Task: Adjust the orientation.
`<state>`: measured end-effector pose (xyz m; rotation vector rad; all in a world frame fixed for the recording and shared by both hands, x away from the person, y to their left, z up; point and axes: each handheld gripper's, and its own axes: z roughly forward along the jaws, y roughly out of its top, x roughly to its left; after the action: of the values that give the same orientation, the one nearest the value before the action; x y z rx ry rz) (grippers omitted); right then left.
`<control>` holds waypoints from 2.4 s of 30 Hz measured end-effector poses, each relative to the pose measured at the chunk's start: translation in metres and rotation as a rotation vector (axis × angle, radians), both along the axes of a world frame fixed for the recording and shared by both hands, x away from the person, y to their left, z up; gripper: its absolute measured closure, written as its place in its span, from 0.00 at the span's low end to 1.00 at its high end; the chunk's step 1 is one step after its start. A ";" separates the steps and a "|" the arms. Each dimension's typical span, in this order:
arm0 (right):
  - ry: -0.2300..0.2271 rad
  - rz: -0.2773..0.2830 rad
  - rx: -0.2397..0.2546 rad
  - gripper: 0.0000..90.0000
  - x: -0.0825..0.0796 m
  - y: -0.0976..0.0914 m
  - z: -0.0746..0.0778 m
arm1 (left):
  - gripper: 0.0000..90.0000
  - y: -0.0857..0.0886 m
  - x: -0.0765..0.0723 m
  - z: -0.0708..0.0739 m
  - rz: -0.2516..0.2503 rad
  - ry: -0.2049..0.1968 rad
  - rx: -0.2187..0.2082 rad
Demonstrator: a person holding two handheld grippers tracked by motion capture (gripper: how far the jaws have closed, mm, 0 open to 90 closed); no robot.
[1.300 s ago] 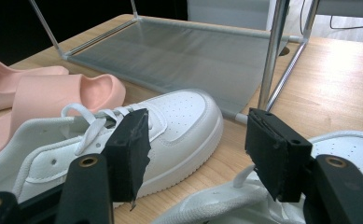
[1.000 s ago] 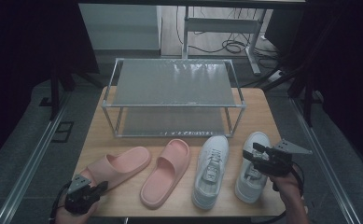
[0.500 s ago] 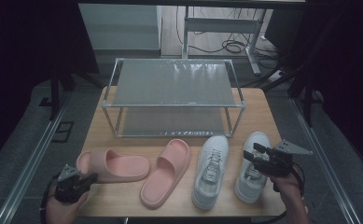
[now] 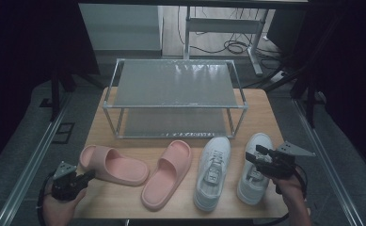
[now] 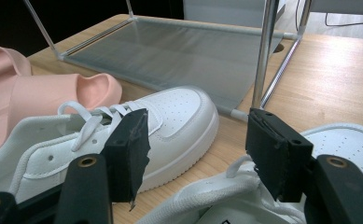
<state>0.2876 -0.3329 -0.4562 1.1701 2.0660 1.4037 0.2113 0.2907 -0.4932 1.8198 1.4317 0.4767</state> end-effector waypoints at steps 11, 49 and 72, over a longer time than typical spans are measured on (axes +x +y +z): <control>-0.001 0.003 0.000 0.44 -0.001 0.001 0.000 | 1.00 -0.059 0.024 0.033 -0.143 -0.061 0.002; -0.015 -0.024 -0.029 0.45 0.000 0.002 -0.004 | 1.00 -0.130 0.107 -0.014 -0.248 0.205 0.075; -0.007 -0.001 -0.033 0.44 -0.001 0.007 -0.005 | 1.00 -0.097 0.048 -0.019 -0.269 0.197 -0.028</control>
<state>0.2866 -0.3261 -0.4607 1.1510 2.0757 1.3664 0.2590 0.1941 -0.5124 2.0438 1.2850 0.1441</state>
